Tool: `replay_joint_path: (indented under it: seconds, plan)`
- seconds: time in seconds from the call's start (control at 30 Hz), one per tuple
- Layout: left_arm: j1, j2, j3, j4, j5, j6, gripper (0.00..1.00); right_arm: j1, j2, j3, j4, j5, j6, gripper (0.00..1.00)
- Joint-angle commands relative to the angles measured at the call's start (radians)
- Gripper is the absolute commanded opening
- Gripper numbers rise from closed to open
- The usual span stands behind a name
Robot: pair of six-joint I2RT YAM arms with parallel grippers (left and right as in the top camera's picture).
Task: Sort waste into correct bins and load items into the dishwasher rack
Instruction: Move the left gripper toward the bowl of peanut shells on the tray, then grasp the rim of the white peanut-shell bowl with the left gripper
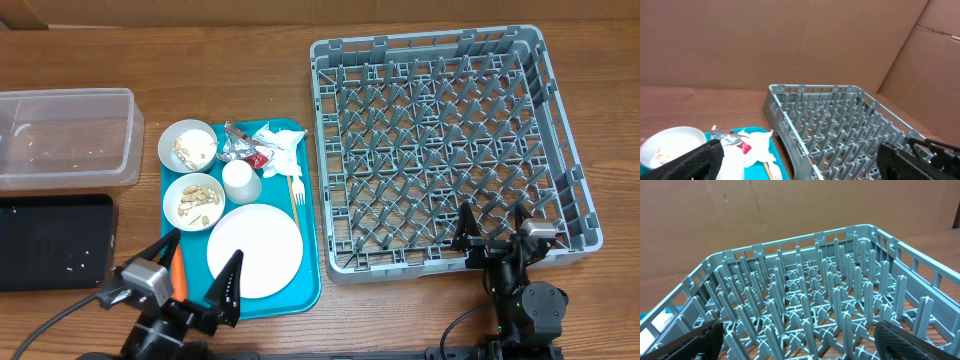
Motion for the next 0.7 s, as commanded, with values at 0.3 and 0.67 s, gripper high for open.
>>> replay_joint_path:
  seconds: [0.3,0.67]
  plan:
    - [-0.007,0.353,0.288,-0.275,0.024,0.082,1.00,-0.003,-0.011,-0.005,0.004,-0.001,-0.003,1.00]
    - [-0.007,0.813,0.396,-0.525,-0.311,0.075,1.00,-0.003,-0.011,-0.005,0.004,-0.001,-0.003,1.00]
